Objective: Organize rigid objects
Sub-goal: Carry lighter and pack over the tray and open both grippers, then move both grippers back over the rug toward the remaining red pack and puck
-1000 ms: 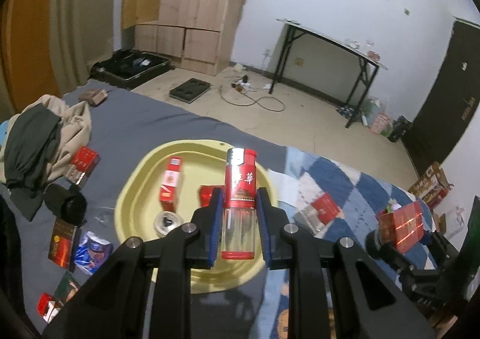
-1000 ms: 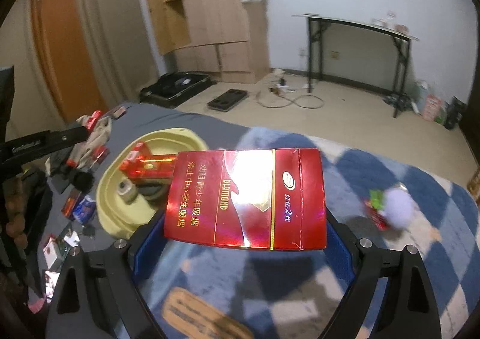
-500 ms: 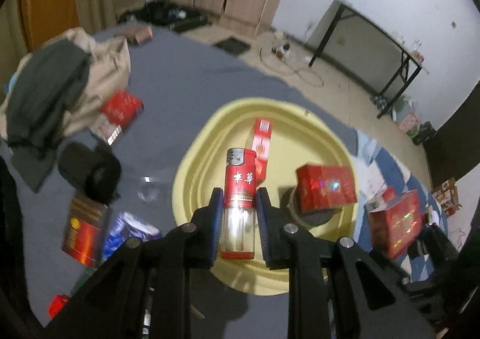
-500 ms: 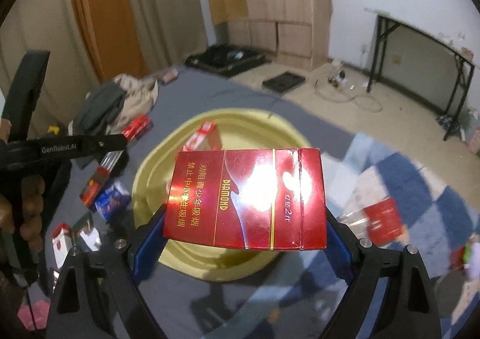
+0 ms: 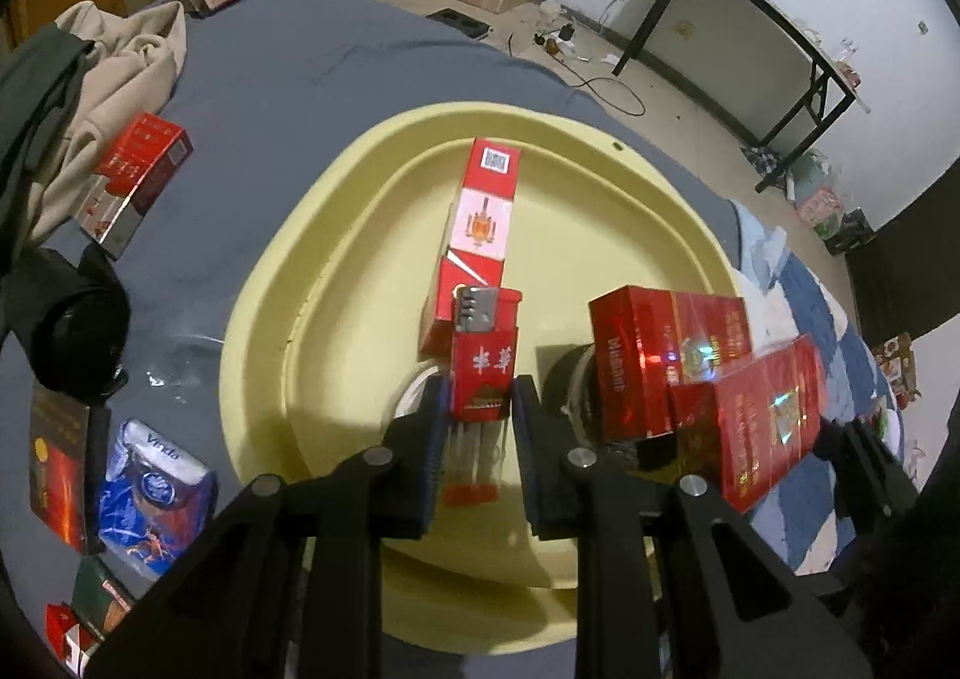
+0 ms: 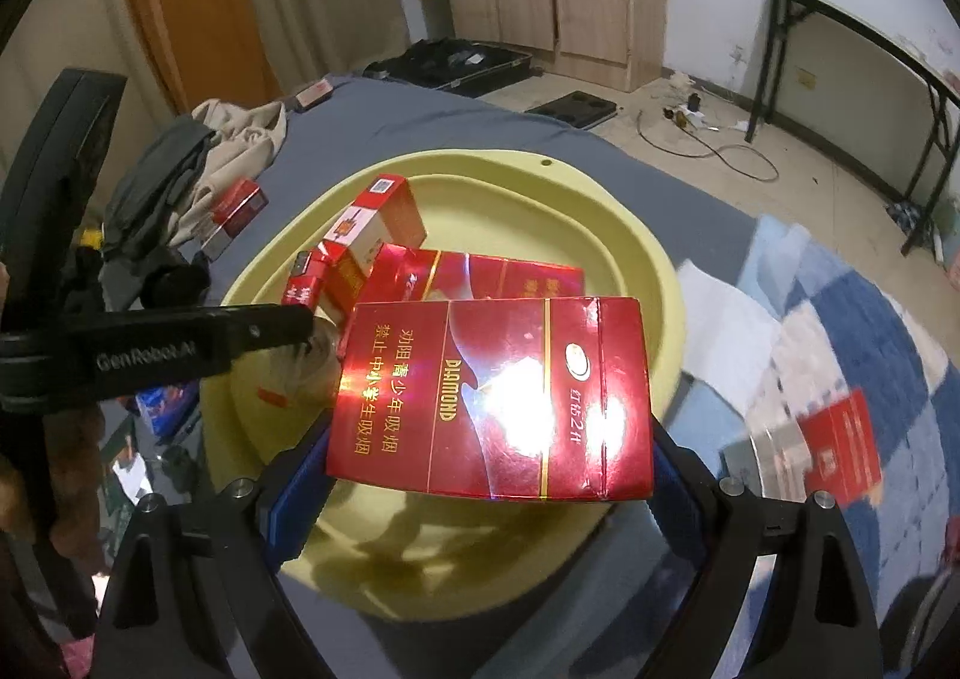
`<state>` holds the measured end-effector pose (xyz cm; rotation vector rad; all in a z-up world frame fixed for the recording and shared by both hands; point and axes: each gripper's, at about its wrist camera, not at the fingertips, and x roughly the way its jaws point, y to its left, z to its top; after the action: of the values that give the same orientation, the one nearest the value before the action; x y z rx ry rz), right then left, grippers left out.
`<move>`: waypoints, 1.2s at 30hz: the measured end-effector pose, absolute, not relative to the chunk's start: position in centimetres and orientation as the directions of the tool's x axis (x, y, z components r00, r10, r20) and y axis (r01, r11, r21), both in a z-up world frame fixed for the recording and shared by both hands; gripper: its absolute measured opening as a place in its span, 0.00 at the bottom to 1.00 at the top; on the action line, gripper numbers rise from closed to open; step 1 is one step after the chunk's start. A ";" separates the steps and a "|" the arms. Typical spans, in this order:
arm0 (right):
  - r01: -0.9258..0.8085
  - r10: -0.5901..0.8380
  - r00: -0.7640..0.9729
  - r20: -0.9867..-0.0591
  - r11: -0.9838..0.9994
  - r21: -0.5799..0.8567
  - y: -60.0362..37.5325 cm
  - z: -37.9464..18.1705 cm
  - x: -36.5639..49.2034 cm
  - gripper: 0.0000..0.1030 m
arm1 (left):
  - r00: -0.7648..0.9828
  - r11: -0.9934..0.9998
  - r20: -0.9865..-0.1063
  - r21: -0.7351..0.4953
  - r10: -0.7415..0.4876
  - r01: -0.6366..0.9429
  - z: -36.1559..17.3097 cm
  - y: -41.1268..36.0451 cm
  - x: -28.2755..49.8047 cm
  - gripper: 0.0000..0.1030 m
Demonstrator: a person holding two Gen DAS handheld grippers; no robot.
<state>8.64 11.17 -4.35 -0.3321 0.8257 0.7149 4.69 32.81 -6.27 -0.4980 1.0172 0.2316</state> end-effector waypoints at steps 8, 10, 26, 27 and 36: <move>-0.706 0.438 0.459 -0.773 0.708 -0.018 13.7 -7.2 9.5 0.89 | 0.518 0.840 -0.855 -0.308 -0.039 -0.446 -7.2 34.3 4.5 0.23; -0.706 0.440 0.459 -0.772 0.708 -0.016 13.7 -7.6 9.6 0.89 | 0.520 0.827 -0.853 -0.323 -0.045 -0.460 -7.3 34.5 4.3 0.23; -0.757 0.463 0.437 -0.771 0.652 -0.037 12.8 -6.7 7.4 1.00 | 0.602 0.820 -0.797 -0.323 0.033 -0.472 -2.8 33.9 4.0 0.84; -0.758 0.470 0.436 -0.768 0.651 -0.032 12.6 -6.4 7.1 1.00 | 0.607 0.827 -0.794 -0.314 0.041 -0.467 -2.4 33.5 4.0 0.92; -0.677 0.499 0.543 -0.675 0.736 0.000 3.4 -0.6 2.7 1.00 | 0.685 0.936 -0.728 -0.251 -0.015 -0.246 2.6 26.3 4.4 1.00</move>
<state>2.70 3.44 -0.57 -0.2749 0.7065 0.7082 4.44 26.34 2.64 -0.3445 0.8092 0.1325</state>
